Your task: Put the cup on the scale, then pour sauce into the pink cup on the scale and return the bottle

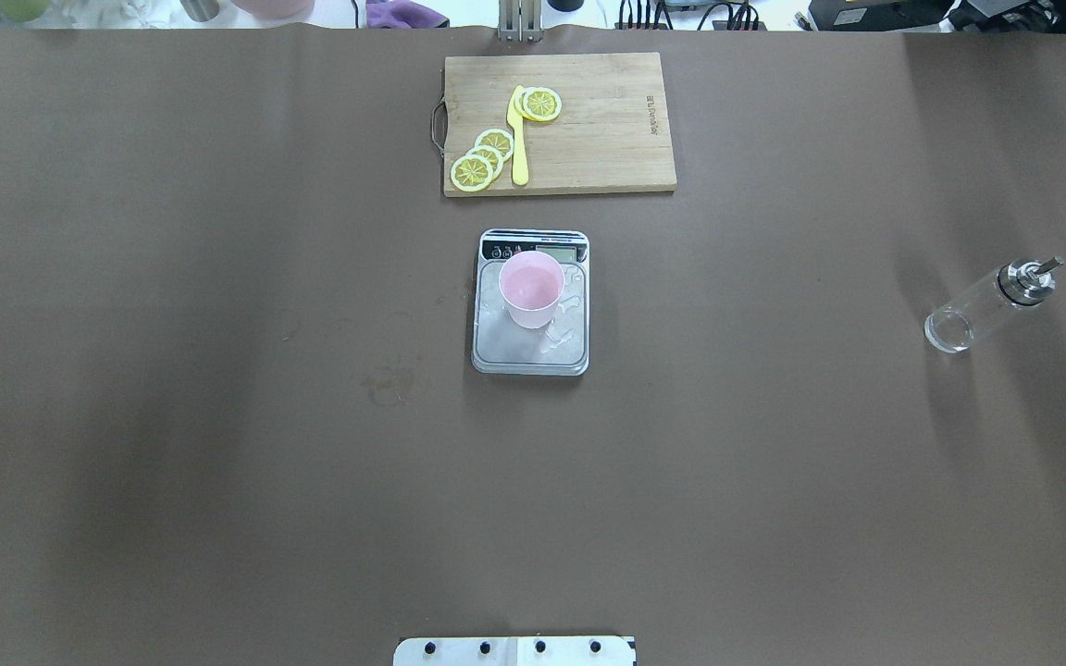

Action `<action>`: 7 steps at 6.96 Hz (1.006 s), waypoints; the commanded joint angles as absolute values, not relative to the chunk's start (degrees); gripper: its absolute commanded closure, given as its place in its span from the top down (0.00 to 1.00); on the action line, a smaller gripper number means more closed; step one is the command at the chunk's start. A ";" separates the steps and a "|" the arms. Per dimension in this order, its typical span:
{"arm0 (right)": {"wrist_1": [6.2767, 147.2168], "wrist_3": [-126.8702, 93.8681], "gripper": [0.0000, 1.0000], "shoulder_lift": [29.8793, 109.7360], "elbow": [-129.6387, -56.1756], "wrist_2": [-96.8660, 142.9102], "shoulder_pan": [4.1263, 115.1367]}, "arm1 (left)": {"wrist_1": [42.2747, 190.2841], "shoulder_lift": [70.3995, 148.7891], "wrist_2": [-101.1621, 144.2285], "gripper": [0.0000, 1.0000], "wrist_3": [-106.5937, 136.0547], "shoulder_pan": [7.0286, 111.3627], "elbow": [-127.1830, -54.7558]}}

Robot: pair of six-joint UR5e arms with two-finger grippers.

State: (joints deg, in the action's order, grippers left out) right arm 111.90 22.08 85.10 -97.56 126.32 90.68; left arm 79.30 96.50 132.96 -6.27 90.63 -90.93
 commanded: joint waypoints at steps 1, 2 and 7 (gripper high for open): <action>111.62 21.88 1.00 87.97 -99.93 126.04 90.62 | 79.45 96.50 132.98 0.98 -6.24 90.53 -91.32; 111.62 21.97 1.00 88.07 -100.28 126.04 90.62 | 79.45 96.42 132.98 0.98 -6.33 90.44 -91.23; 111.62 22.50 1.00 89.47 -101.34 126.83 90.62 | 79.45 96.42 132.98 0.98 -6.42 90.44 -91.23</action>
State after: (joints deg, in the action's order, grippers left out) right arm 111.63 22.43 89.29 -101.35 126.64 90.62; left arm 79.45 96.42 132.98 -6.42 90.44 -91.27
